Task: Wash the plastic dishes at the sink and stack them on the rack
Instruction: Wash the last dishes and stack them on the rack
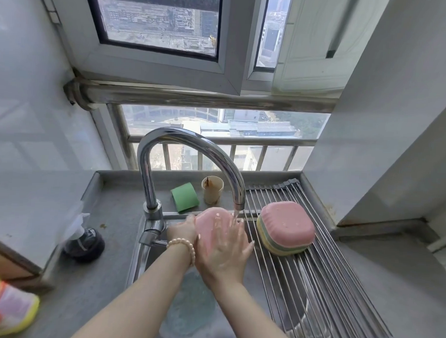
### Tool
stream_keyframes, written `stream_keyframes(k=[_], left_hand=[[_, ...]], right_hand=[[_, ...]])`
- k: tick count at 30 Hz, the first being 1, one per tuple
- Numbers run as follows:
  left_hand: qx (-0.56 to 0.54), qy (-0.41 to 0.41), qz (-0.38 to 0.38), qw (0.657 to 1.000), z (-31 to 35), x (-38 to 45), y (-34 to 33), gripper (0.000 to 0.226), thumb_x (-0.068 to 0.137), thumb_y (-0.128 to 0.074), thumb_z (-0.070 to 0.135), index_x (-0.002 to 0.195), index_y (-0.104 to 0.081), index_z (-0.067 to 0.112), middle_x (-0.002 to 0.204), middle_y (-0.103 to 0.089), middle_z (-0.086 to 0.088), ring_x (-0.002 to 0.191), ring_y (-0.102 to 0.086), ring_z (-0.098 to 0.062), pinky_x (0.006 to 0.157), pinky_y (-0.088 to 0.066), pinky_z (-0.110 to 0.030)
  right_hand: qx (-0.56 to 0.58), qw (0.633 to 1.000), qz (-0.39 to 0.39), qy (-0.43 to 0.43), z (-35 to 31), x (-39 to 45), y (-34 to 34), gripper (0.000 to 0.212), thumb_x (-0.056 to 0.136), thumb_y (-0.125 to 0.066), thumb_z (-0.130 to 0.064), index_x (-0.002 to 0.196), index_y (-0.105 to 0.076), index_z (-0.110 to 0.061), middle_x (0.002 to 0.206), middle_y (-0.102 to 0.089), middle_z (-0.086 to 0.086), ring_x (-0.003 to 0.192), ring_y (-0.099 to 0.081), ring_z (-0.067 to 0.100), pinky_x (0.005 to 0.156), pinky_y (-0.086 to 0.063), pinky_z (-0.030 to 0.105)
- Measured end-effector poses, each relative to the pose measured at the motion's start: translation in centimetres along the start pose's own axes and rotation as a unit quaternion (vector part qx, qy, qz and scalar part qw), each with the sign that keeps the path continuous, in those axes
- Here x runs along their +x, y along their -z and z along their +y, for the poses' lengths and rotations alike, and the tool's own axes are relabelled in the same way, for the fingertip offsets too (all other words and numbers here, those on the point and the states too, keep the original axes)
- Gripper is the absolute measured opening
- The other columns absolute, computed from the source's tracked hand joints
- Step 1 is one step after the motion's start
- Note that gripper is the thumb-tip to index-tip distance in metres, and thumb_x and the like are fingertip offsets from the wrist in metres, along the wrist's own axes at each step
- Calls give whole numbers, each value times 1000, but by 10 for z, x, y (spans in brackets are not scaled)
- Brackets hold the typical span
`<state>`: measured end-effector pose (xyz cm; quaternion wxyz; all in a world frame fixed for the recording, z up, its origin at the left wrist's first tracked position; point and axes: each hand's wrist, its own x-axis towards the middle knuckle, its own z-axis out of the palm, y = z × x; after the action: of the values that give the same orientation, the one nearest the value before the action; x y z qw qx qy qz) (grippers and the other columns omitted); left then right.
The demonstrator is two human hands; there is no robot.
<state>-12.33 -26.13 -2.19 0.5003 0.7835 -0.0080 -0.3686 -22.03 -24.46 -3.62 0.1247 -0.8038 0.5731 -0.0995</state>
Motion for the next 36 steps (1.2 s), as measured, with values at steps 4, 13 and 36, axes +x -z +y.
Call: stream_keyframes(k=[4,13,36], left_hand=[[12,-19,-39,999,-3,2,0,33,92,-56,25,62,-52,13,87,-60,-9,82,-52,-24,77,-41,-28],[42,19,-117,992,-22,14,-12,29,91,-53,22,67,-61,7,88,-65,-16,81,-54,-24,77,-45,-33],[-183,51,-226,955,-41,-14,-22,62,96,-40,54,106,-59,-5,95,-69,-19,89,-67,-32,83,-53,-43]], right_hand=[[54,996,-29,-71,18,12,12,88,76,-13,-78,149,-22,-29,148,-32,9,134,-30,31,102,-33,48],[270,949,-88,-133,64,53,43,61,98,-32,-53,102,-69,-5,109,-68,15,107,-59,31,87,-41,30],[-103,981,-130,102,55,2,35,140,38,44,-78,151,7,-4,158,12,15,147,9,28,116,11,41]])
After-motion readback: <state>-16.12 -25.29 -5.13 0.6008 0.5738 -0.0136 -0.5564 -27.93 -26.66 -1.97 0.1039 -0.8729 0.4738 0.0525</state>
